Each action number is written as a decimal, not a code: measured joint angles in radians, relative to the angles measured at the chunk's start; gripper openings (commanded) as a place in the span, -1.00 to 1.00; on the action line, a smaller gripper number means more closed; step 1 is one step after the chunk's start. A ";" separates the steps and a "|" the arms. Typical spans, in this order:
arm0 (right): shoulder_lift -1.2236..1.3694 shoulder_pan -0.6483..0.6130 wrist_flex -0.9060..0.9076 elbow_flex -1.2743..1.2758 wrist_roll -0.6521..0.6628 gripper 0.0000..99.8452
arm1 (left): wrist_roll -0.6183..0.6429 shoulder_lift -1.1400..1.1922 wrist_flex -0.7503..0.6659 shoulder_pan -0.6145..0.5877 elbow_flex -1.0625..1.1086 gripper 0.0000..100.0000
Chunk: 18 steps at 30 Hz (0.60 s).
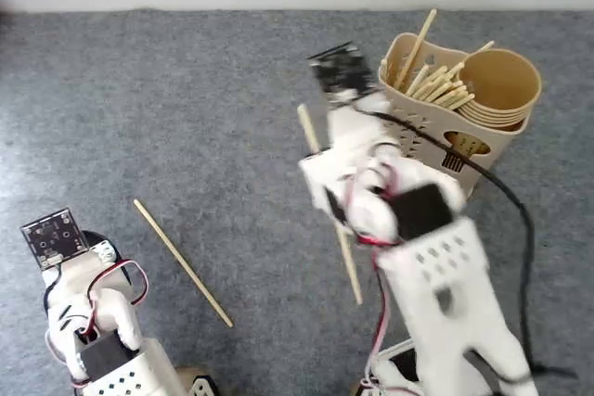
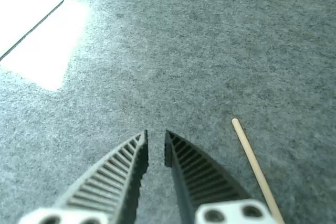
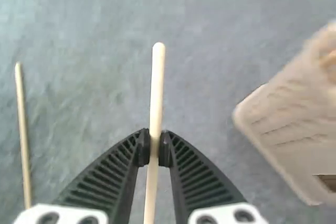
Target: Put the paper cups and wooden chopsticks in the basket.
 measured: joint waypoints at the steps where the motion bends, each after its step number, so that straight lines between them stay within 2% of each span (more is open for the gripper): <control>1: -0.032 0.018 -0.015 0.000 0.003 -0.98 | 0.000 0.000 0.000 0.000 0.000 -0.89; 9: -0.196 0.153 -0.269 0.000 0.009 -0.98 | 0.000 0.000 0.000 0.000 0.000 -0.89; 18: -0.209 0.258 -0.746 0.000 -0.025 -0.98 | 0.000 0.000 0.000 0.000 0.000 -0.89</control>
